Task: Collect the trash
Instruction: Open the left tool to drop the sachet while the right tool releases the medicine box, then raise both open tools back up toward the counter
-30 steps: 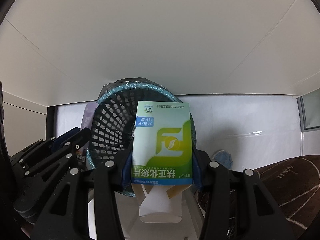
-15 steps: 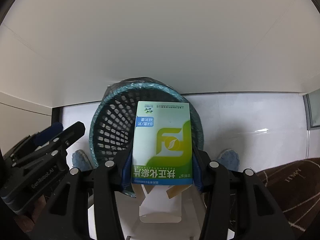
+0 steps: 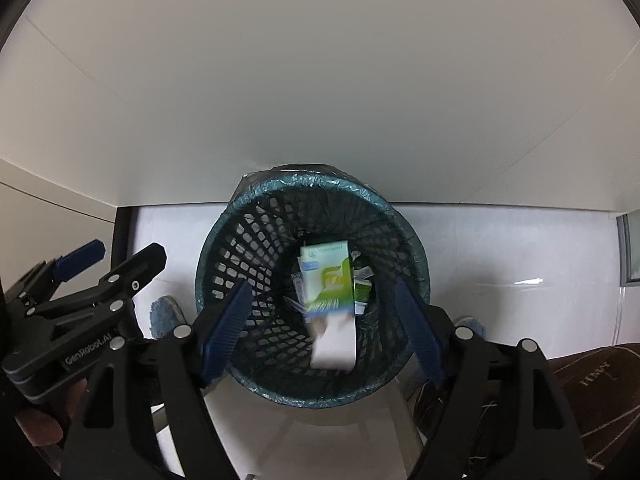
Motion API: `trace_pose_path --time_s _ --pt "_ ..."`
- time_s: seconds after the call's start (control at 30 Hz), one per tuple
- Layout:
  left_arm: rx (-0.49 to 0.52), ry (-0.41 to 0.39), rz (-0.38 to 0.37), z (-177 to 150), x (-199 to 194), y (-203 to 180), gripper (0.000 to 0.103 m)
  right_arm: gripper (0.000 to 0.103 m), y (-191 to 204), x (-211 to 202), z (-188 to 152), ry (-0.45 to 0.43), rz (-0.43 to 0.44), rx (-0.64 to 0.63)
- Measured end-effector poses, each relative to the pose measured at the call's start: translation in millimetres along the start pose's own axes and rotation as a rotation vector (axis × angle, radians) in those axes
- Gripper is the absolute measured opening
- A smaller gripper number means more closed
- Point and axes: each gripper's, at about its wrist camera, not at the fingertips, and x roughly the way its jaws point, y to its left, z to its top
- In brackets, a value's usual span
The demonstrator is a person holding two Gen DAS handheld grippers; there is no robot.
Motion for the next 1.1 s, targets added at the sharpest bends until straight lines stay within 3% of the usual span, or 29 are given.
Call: trace_pose_path --time_s 0.13,0.4,0.7,1.1 --pt "-0.045 0.011 -0.005 0 2 9 0.094 0.08 -7 3 2 0.013 0.005 0.04" --pt "-0.093 0.029 -0.037 -1 -10 21 0.097 0.085 -22 3 3 0.023 0.061 0.144" --pt "-0.076 -0.054 -0.036 -3 -59 21 0.097 0.088 -12 -36 -2 -0.085 0.023 0.069" --pt "-0.047 -0.158 -0.041 -9 -120 21 0.097 0.091 -11 -94 -7 -0.159 0.03 0.075"
